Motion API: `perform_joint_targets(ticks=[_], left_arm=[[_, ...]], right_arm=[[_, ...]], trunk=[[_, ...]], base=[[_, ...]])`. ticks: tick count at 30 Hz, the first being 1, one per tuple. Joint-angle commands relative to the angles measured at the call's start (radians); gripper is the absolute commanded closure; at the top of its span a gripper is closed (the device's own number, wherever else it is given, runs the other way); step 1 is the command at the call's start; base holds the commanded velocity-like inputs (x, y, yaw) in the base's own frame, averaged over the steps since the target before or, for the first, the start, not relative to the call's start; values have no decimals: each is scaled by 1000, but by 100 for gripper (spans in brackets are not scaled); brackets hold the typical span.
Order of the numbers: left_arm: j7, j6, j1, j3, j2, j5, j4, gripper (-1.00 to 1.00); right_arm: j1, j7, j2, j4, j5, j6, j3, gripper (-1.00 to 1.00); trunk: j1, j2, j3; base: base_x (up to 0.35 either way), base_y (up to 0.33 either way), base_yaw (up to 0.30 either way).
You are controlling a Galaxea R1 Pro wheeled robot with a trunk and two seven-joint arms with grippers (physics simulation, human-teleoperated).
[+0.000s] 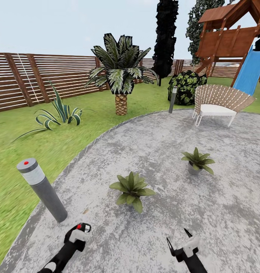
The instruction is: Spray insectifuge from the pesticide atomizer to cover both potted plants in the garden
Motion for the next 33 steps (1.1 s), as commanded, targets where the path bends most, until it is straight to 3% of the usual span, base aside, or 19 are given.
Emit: perform_joint_targets(ticks=[1, 3, 4, 5, 9, 12, 14, 16, 19, 21, 22, 28, 32, 33], left_arm=[[-13, 24, -6, 10, -1, -41, -1, 100], [-73, 72, -16, 10, -4, -118, -4, 100], [-163, 89, -31, 10, -7, -167, -12, 100], [-305, 122, -52, 10, -7, -227, -20, 100], [-541, 251, -103, 10, -3, -312, -29, 100], [-644, 307, -131, 10, -5, -366, -43, 100], [-722, 332, -154, 11, -12, -424, -65, 100], [-774, 357, -168, 12, -17, -458, -86, 100], [-819, 423, -175, 9, -27, -474, -121, 100], [-831, 446, -176, -6, -40, -493, -138, 100], [-835, 459, -176, -31, -52, -527, -147, 100], [-839, 464, -177, -48, -63, -550, -150, 100], [-839, 462, -177, -50, -63, -551, -150, 100], [-839, 462, -177, -51, -64, -550, -151, 100]], right_arm=[[-14, 47, 1, -1, 33, 19, -8, -100], [-45, 154, 1, -3, 69, 84, -8, -100], [-63, 231, 1, -6, 79, 121, -8, -100], [-87, 331, 1, -16, 85, 151, -8, -100], [-119, 529, 1, -50, 88, 195, -8, -100], [-127, 629, 1, -85, 89, 225, -8, -100], [-130, 706, 2, -125, 88, 250, -7, -100], [-132, 779, 3, -154, 88, 273, -7, -100], [-133, 866, 4, -202, 87, 313, -6, -100], [-133, 905, 6, -225, 86, 334, -6, -100], [-134, 931, 9, -240, 85, 347, -6, -100], [-134, 952, 18, -250, 84, 354, -4, -100], [-134, 969, 37, -259, 84, 356, 10, -100], [-134, 970, 40, -262, 84, 357, 34, 100]], trunk=[[0, 0, -1], [0, 0, -1], [0, 0, -1], [0, 0, -1], [0, 0, -1], [0, 0, -1], [0, 0, -1], [0, 0, -1], [0, 0, -1], [0, 0, -1], [0, 0, -1], [0, 0, -1], [0, 0, -1], [0, 0, -1]], base=[[0, 0, 0], [0, 0, 0], [0, 0, 0], [0, 0, 0], [0, 0, 0], [0, 0, 0], [0, 0, 0], [0, 0, 0], [0, 0, 0], [0, 0, 0], [0, 0, 0], [0, 0, 0], [0, 0, 0], [0, 0, 0]])
